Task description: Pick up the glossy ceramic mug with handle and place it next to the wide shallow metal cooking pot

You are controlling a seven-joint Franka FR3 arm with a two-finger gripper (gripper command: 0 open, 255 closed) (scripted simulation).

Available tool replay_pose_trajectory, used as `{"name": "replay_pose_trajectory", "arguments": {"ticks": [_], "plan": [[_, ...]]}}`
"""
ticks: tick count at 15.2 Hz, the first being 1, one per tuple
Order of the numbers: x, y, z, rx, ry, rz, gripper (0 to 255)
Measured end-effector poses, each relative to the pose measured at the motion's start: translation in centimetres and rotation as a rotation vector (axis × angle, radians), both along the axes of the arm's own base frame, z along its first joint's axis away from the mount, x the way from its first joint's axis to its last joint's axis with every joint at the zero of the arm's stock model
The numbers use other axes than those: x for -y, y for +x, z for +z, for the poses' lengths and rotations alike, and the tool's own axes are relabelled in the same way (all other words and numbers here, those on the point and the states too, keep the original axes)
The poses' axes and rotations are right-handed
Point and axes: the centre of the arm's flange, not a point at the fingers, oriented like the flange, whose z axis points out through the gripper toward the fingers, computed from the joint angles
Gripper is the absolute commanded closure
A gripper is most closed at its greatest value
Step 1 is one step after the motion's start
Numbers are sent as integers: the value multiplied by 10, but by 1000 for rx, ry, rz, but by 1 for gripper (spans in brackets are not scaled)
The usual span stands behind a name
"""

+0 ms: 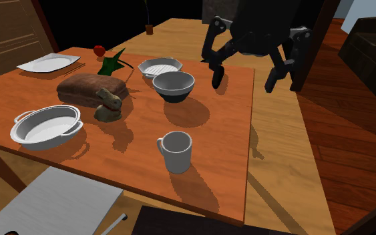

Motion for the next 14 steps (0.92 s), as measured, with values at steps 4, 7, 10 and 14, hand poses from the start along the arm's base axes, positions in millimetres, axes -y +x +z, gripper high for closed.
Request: {"name": "replay_pose_trajectory", "arguments": {"ticks": [4,7,10,14], "plan": [[-13,4,-22,-2,-6,-4,0],[-31,13,-57,-4,-14,-8,0],[-48,23,-92,-5,-23,-14,0],[-70,37,-140,-7,-35,-21,0]]}}
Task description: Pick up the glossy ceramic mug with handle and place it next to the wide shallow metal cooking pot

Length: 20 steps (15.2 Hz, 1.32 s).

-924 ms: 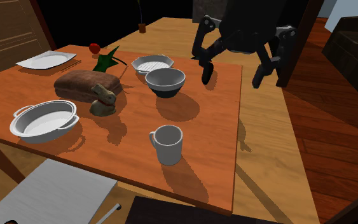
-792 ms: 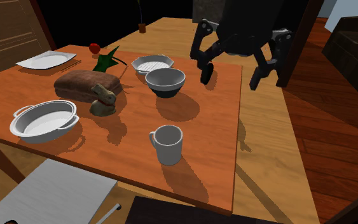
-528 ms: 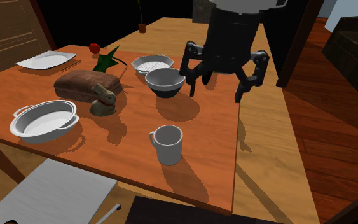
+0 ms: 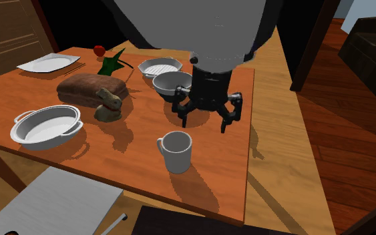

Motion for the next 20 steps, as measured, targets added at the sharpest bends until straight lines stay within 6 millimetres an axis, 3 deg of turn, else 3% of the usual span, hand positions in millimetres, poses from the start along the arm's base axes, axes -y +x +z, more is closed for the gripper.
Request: {"name": "replay_pose_trajectory", "arguments": {"ticks": [6,10,14,20], "plan": [[-35,17,-63,-1,-16,-11,0],[-36,18,-92,-1,-18,-13,0],[-38,20,-111,0,-18,-13,0],[-38,19,-115,0,-18,-13,0]]}}
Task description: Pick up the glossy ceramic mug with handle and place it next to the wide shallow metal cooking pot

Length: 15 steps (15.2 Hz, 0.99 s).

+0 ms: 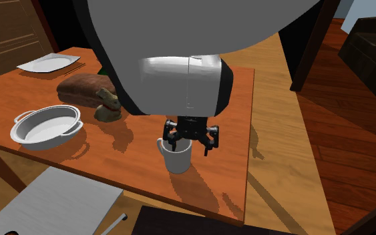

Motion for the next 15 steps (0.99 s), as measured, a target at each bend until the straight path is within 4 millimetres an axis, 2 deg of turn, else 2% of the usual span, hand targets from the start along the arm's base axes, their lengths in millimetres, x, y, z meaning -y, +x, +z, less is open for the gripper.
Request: {"name": "replay_pose_trajectory", "arguments": {"ticks": [1,11,15], "plan": [[0,0,0,0,0,0,255],[0,0,0,1,0,0,255],[-1,0,17,0,0,0,255]]}}
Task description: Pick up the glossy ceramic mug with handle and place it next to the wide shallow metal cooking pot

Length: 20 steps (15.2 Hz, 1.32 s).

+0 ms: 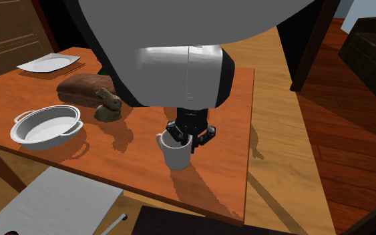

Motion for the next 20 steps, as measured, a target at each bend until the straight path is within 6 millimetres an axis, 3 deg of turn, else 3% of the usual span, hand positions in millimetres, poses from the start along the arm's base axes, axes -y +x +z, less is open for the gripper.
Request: {"name": "replay_pose_trajectory", "arguments": {"ticks": [20], "plan": [[1,0,104,0,0,0,255]]}}
